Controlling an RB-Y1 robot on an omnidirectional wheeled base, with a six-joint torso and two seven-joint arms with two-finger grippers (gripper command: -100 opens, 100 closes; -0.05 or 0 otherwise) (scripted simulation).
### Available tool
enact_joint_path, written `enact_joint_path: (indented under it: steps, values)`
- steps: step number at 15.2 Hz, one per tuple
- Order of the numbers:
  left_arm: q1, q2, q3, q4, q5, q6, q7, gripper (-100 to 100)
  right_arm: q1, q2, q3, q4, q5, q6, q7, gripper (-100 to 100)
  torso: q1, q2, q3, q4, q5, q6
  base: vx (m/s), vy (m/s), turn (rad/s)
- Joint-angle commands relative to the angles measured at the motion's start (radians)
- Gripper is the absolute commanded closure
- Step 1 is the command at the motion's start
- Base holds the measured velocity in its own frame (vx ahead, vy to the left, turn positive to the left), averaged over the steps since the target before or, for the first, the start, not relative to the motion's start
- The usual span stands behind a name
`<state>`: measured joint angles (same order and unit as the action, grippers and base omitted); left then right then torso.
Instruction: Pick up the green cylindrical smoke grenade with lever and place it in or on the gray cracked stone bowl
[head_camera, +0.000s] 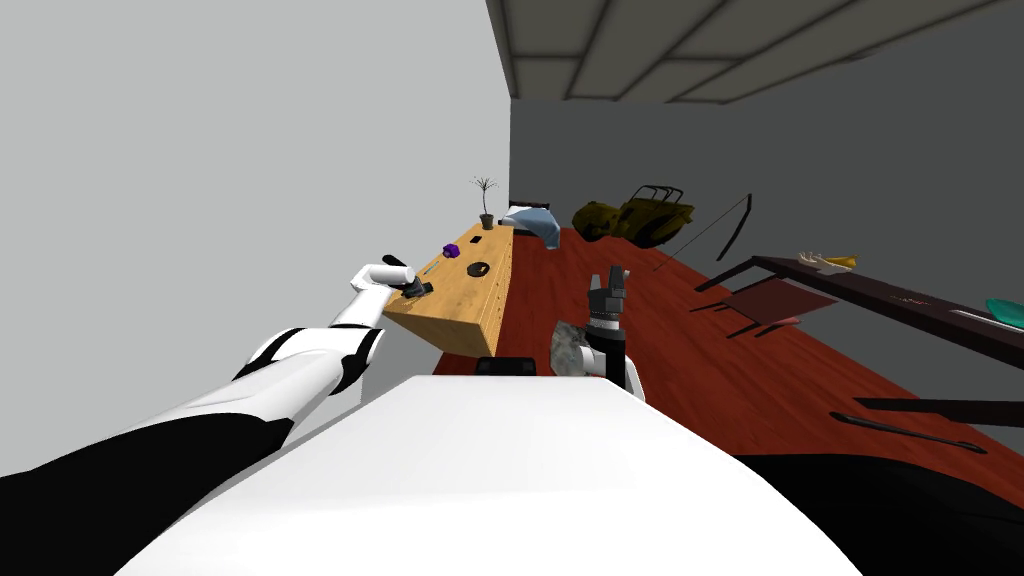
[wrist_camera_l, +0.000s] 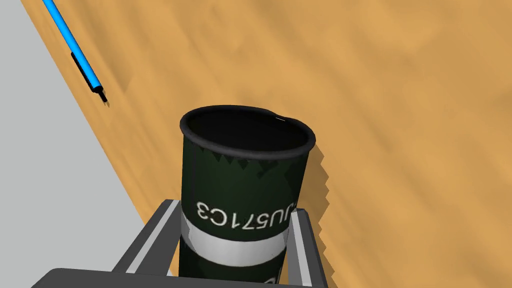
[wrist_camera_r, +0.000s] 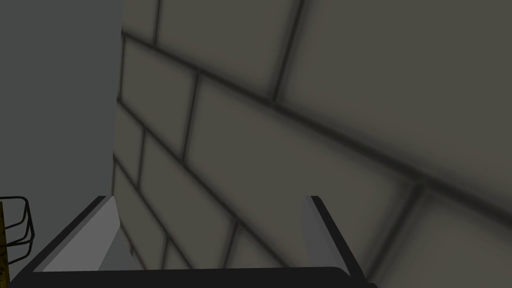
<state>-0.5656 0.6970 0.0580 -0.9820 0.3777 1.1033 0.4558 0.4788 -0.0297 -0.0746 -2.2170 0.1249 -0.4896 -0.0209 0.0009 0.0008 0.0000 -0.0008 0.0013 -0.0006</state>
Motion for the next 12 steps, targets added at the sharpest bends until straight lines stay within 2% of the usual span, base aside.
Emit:
enact_joint_path:
  steps: [1, 3, 4, 5, 6, 11, 12]
  values:
    - [0.0, 0.0, 0.0, 0.0, 0.0, 0.0, 0.0, 100, 0.0, 0.0, 0.0, 0.0, 0.0, 0.0, 0.0, 0, 0.0, 0.0, 0.0, 0.0, 0.0, 0.0, 0.0, 0.0, 0.0]
    - [0.0, 0.0, 0.0, 0.0, 0.0, 0.0, -0.001, 100, 0.0, 0.0, 0.0, 0.0, 0.0, 0.0, 0.0, 0, 0.0, -0.001, -0.001, 0.0, 0.0, 0.0, 0.0, 0.0, 0.0]
    - [-0.007, 0.015, -0.006, -0.024, 0.022, 0.032, -0.008, 100, 0.0, 0.0, 0.0, 0.0, 0.0, 0.0, 0.0, 0, 0.0, -0.001, -0.001, 0.0, 0.0, 0.0, 0.009, -0.024, 0.136]
    - [-0.002, 0.003, -0.003, -0.009, 0.007, 0.008, -0.002, 100, 0.0, 0.0, 0.0, 0.0, 0.0, 0.0, 0.0, 0, -0.001, -0.001, 0.0, 0.0, 0.0, -0.002, 0.011, -0.025, 0.088]
    - [-0.027, 0.038, 0.012, -0.036, 0.005, -0.009, 0.0, 100, 0.0, 0.0, 0.0, 0.0, 0.0, 0.0, 0.0, 0, -0.001, -0.001, 0.0, 0.0, 0.0, -0.001, -0.028, -0.033, 0.012]
    - [-0.037, 0.088, 0.041, -0.07, 0.008, -0.064, 0.004, 100, 0.0, 0.0, 0.0, 0.0, 0.0, 0.0, 0.0, 0, -0.005, 0.006, 0.004, 0.003, -0.003, -0.001, -0.066, -0.06, -0.01]
    - [-0.037, 0.088, 0.041, -0.07, 0.008, -0.064, 0.004, 100, 0.0, 0.0, 0.0, 0.0, 0.0, 0.0, 0.0, 0, -0.007, 0.006, 0.004, 0.003, -0.003, 0.0, -0.061, -0.1, -0.028]
